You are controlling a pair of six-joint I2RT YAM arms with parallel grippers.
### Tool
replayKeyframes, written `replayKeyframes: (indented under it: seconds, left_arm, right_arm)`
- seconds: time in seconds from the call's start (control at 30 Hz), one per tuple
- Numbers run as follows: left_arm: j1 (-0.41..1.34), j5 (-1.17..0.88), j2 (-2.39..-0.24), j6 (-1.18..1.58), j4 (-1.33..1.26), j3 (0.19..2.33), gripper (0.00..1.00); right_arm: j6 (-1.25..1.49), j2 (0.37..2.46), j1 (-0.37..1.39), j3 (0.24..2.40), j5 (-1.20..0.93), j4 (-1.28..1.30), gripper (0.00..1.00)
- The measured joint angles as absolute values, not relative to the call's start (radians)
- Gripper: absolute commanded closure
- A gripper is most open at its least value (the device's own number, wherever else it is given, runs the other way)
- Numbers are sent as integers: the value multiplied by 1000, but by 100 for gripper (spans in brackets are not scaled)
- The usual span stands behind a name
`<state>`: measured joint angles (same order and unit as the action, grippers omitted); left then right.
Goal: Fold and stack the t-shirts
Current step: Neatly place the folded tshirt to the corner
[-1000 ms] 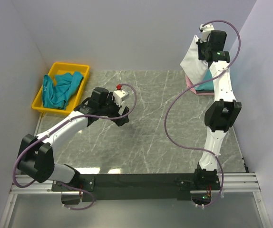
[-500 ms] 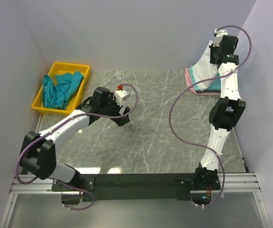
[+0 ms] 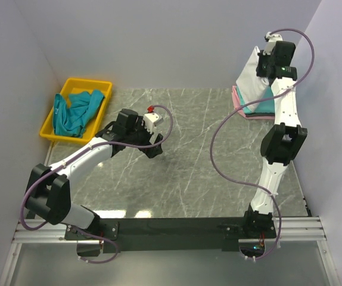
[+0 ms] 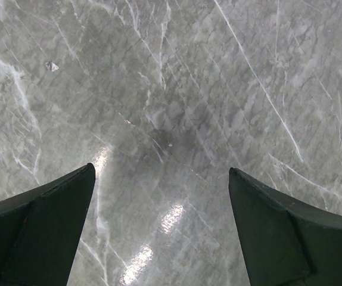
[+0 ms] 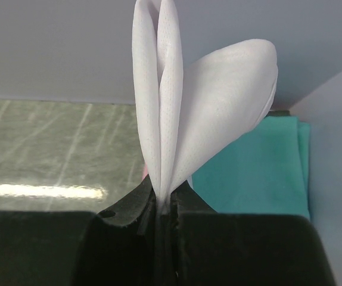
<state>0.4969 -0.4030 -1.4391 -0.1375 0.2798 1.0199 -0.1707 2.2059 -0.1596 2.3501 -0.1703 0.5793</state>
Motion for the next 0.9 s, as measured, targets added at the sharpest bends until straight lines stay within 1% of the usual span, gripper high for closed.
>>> replayKeyframes:
  seconds: [0.4, 0.7, 0.9]
  left_arm:
    - [497, -403, -1435, -138, 280, 1019, 0]
    - [497, -403, -1428, -138, 280, 1018, 1]
    - [497, -403, -1428, -142, 280, 1018, 1]
  right_arm:
    - [-97, 2175, -81, 2370, -184, 582, 100]
    - [-121, 2185, -90, 2362, -142, 552, 100]
    - [-125, 2233, -123, 2361, -123, 533, 100]
